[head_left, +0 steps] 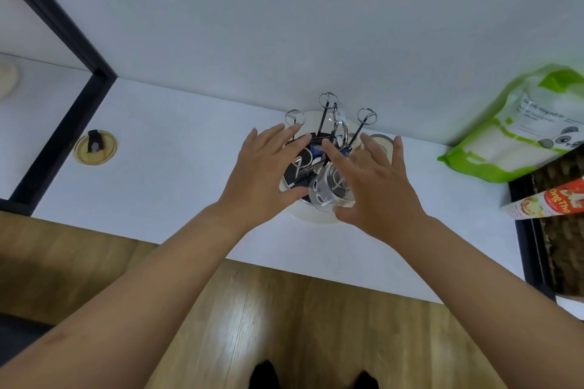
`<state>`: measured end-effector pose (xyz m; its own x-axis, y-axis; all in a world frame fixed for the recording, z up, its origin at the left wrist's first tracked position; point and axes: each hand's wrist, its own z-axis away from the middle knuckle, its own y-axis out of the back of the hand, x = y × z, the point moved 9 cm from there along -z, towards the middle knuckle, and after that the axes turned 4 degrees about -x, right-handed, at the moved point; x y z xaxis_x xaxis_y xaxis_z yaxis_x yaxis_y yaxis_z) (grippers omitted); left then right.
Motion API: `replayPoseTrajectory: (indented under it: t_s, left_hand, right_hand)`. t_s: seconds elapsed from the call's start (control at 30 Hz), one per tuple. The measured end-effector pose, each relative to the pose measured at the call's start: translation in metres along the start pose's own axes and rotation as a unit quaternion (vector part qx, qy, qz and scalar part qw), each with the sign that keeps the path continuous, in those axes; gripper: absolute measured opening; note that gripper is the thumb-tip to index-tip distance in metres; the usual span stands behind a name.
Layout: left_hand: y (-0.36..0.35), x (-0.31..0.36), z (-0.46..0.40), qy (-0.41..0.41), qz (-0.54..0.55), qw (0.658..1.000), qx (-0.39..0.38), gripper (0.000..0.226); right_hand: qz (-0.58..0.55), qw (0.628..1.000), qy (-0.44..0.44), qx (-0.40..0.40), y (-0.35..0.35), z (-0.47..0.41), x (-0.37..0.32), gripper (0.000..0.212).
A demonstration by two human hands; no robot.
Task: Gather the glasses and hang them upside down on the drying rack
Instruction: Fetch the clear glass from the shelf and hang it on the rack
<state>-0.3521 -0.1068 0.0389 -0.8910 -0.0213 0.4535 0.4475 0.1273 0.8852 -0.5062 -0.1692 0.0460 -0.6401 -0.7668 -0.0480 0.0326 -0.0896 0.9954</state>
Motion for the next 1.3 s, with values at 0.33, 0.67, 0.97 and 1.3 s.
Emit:
replayPoseTrajectory:
  t_s: [0.33, 0.67, 0.97, 1.3]
  left_hand:
    - [0.0, 0.003, -0.005, 0.003, 0.01, 1.0, -0.014, 0.079]
    - [-0.013, 0.001, -0.002, 0.034, 0.021, 0.999, -0.034, 0.076]
    - [-0.012, 0.003, 0.002, 0.03, 0.007, 0.999, -0.017, 0.076]
    - [-0.013, 0.006, 0.006, 0.033, 0.003, 0.999, -0.014, 0.077]
  right_hand:
    - [-0.014, 0.999, 0.029, -0.018, -0.001, 0.012, 0.029, 0.109]
    - [-0.215, 0.965, -0.126, 0.086, -0.01, 0.032, 0.043, 0.075]
    - [-0.188, 0.971, -0.124, 0.087, -0.016, 0.03, 0.052, 0.07]
    - [-0.195, 0.97, -0.122, 0.076, -0.016, 0.027, 0.054, 0.074]
